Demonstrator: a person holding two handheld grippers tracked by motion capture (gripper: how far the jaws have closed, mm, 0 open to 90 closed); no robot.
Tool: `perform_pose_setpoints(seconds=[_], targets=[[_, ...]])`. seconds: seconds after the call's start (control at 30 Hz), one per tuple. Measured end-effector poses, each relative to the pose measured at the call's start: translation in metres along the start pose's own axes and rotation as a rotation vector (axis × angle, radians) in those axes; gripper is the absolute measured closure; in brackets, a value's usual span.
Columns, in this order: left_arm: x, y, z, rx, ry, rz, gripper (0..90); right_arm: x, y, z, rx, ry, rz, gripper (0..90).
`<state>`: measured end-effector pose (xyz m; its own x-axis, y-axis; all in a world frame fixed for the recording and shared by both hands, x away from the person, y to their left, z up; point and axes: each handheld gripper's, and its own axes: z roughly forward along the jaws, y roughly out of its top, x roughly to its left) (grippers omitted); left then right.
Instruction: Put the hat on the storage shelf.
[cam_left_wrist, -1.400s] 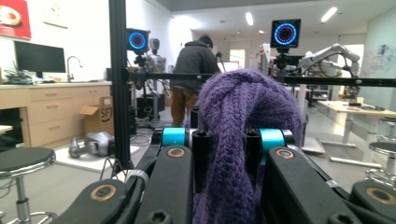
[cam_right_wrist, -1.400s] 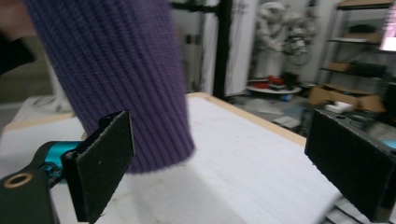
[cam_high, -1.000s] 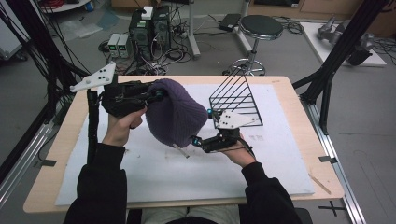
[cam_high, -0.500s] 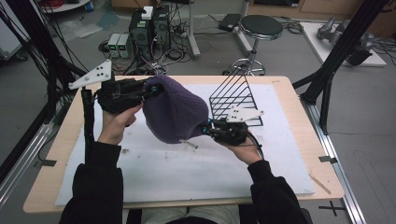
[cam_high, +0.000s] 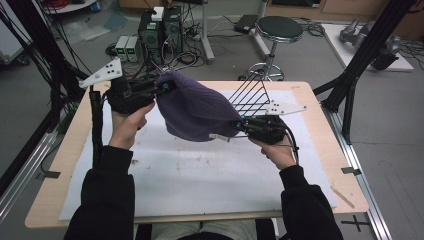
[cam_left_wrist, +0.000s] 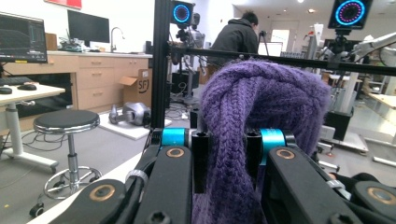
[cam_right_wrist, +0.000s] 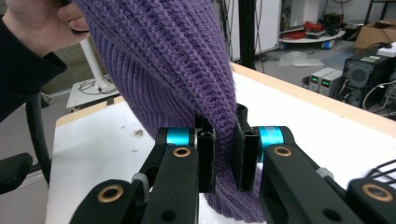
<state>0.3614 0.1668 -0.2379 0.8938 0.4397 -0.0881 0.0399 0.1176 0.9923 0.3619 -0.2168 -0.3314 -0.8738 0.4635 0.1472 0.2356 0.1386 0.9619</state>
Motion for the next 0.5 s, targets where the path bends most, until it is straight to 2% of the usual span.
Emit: perform_pose_setpoints(seconds=[0.13,0.27,0.5], targets=[[0.000,0.010,0.012,-0.002,-0.003,0.001,80.0,-0.006,0.011,-0.011,-0.019,-0.021,0.010,82.8],[0.000,0.016,0.026,-0.003,-0.010,-0.002,80.0,-0.013,0.021,-0.022,-0.045,-0.063,0.023,82.7],[0.002,0.022,0.050,-0.011,-0.024,-0.007,80.0,-0.025,0.036,-0.043,-0.084,-0.160,0.026,82.6]])
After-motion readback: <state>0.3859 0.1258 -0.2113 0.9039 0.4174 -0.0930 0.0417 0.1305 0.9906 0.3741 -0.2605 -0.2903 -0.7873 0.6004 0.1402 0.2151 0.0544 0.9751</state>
